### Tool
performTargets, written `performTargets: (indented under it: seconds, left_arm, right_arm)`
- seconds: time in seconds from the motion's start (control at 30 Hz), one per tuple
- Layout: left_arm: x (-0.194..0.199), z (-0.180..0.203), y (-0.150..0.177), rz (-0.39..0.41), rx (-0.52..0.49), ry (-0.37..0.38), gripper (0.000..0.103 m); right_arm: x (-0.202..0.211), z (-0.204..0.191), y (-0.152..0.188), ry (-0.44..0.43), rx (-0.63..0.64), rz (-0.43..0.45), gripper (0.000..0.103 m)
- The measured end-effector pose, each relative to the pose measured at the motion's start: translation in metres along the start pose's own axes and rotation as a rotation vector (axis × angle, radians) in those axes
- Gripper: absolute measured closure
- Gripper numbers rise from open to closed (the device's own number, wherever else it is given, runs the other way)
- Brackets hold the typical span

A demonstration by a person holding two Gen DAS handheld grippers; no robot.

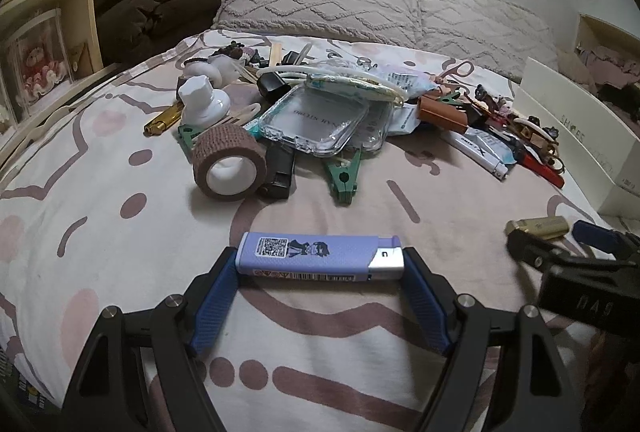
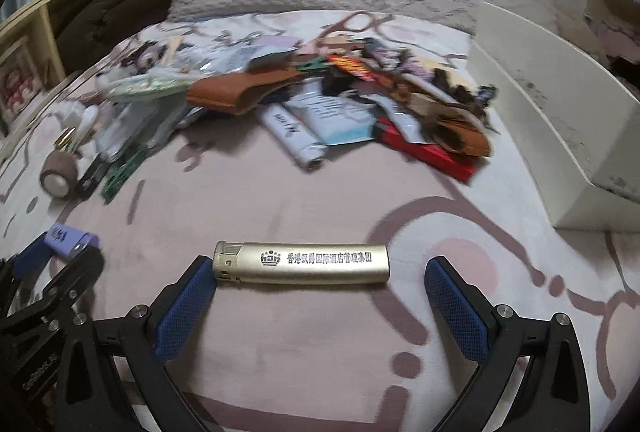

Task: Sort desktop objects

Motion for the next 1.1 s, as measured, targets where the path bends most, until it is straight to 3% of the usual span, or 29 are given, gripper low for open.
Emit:
performTargets:
  seconds: [0.03, 0.07, 0.1, 0.27, 0.7, 0.83, 1.1]
  left_arm:
    - [0.0, 0.0, 0.0, 0.001, -0.004, -0.004, 0.023]
    - [0.0, 0.001, 0.0, 0.001, -0.006, -0.006, 0.023]
    - [-0.001, 0.001, 0.0, 0.001, -0.007, -0.008, 0.023]
    - [-0.004, 0.002, -0.003, 0.001, -0.006, 0.003, 0.023]
    - [-0.013, 0.006, -0.007, -0.021, -0.027, 0.016, 0.023]
    - [-0.016, 0.003, -0.005, -0.027, -0.007, 0.034, 0.023]
    - [-0.016, 0.001, -0.004, -0.026, 0.025, 0.065, 0.023]
  right_arm:
    - [0.001, 0.002, 0.0, -0.01, -0.01, 0.006, 0.006]
    - [0.002, 0.004, 0.0, -0.016, -0.016, 0.012, 0.017]
    - [0.003, 0.005, 0.0, -0.019, -0.02, 0.016, 0.02]
    - [0.005, 0.008, 0.0, -0.053, -0.006, 0.011, 0.02]
    - [0.0, 0.01, 0.01, -0.042, 0.025, -0.006, 0.02]
    - [-0.004, 0.015, 0.01, -0.081, -0.003, -0.018, 0.019]
    - [0.0, 0.014, 0.012, -0.083, -0.012, 0.024, 0.019]
Point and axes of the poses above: each gripper's, at about its wrist camera, not at the fingertips, and x roughly against the way its jaws point, z to its right, y to its underside, the point moved 3 cm from there along -x, roughly the way its jaws point, and after that the axes turned 5 degrees about y, right-handed, at the moved point
